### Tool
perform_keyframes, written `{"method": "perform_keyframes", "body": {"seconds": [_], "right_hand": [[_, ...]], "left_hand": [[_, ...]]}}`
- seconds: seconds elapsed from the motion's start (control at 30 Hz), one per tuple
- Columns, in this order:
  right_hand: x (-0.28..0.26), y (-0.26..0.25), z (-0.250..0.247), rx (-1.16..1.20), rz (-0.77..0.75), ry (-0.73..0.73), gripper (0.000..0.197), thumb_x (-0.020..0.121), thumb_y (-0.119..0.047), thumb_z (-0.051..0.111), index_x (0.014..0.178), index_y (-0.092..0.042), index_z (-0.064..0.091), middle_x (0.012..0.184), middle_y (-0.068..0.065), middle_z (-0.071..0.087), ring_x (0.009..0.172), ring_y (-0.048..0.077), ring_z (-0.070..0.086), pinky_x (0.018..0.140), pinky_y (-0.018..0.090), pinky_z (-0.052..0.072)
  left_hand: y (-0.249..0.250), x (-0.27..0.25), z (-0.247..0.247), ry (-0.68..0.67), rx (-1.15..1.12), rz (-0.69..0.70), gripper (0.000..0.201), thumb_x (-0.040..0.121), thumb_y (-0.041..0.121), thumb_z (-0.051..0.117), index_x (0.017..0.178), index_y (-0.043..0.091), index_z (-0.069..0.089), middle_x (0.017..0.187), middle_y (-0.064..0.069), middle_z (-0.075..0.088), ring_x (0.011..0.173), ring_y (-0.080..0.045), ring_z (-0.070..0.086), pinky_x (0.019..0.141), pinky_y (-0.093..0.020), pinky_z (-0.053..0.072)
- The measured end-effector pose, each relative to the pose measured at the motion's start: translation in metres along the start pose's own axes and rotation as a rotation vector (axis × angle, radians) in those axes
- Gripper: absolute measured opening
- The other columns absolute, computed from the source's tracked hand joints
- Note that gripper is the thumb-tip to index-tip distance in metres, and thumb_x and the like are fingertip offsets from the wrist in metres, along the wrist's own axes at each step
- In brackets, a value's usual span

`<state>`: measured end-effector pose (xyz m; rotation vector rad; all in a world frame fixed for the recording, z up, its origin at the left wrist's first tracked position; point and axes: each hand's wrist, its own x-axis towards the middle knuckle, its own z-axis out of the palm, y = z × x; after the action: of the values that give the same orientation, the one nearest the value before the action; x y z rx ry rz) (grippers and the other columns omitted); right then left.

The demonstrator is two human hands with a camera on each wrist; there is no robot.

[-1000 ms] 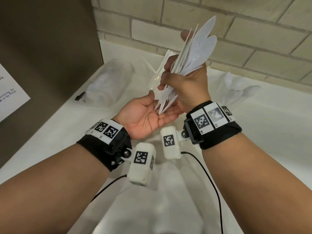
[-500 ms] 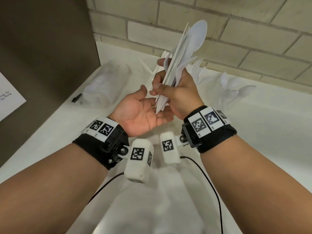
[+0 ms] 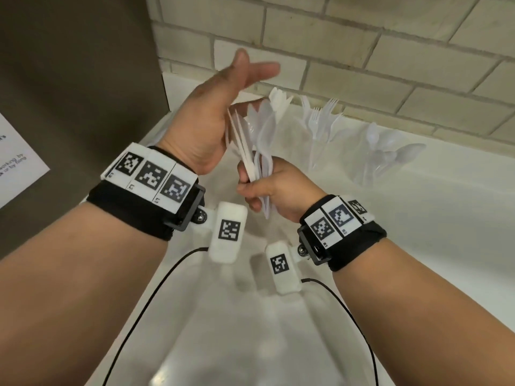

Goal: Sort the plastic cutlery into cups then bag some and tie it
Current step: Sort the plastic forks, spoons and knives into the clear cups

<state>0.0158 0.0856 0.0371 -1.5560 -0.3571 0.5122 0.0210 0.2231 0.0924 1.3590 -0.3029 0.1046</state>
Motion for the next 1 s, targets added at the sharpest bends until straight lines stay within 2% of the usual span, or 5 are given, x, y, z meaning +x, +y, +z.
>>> {"method": "perform_keyframes", "body": {"seconds": [0.23,0.47,0.63,0.77,1.0], "right_hand": [[-0.001,0.001,0.001,-0.082,-0.041,-0.075,0.025,0.083,0.009,0.063,0.072,-0.01,0.05,0.061,-0.002,0.049,0.044,0.022,0.047,0.05,0.03,0.045],[-0.003,-0.006,0.006,-0.035,-0.048,-0.049,0.025,0.087,0.005,0.06,0.072,-0.008,0.046,0.052,-0.001,0.043,0.036,0.013,0.039,0.045,0.026,0.04],[-0.001,-0.008,0.009,-0.031,-0.044,-0.072,0.022,0.083,0.004,0.064,0.072,-0.006,0.048,0.054,0.006,0.044,0.037,0.016,0.041,0.046,0.026,0.042],[-0.001,0.002,0.01,-0.145,0.043,-0.025,0.034,0.078,-0.004,0.075,0.059,-0.011,0.048,0.045,0.003,0.049,0.04,0.018,0.046,0.044,0.023,0.042],[-0.002,0.004,0.012,-0.105,0.134,0.022,0.043,0.075,-0.005,0.076,0.058,-0.017,0.038,0.045,-0.003,0.032,0.042,0.014,0.027,0.045,0.022,0.02]], "left_hand": [[-0.008,-0.005,0.009,-0.052,0.202,-0.047,0.028,0.1,0.02,0.044,0.085,0.005,0.063,0.086,-0.008,0.07,0.085,-0.024,0.071,0.086,-0.041,0.056],[-0.011,-0.012,0.007,-0.108,0.17,0.051,0.048,0.07,0.053,0.073,0.083,0.01,0.055,0.081,-0.009,0.065,0.075,-0.03,0.07,0.071,-0.046,0.058],[-0.011,-0.006,0.007,0.016,0.356,0.096,0.021,0.078,0.009,0.069,0.086,0.02,0.054,0.078,-0.004,0.06,0.067,-0.028,0.067,0.062,-0.037,0.057],[-0.009,0.001,0.0,0.144,0.322,0.166,0.029,0.077,0.012,0.068,0.096,0.028,0.055,0.086,0.0,0.057,0.078,-0.036,0.06,0.072,-0.052,0.056],[-0.018,-0.005,0.015,0.169,0.065,0.068,0.037,0.078,-0.006,0.063,0.104,0.015,0.047,0.071,-0.005,0.055,0.05,-0.02,0.056,0.053,-0.032,0.051]]}}
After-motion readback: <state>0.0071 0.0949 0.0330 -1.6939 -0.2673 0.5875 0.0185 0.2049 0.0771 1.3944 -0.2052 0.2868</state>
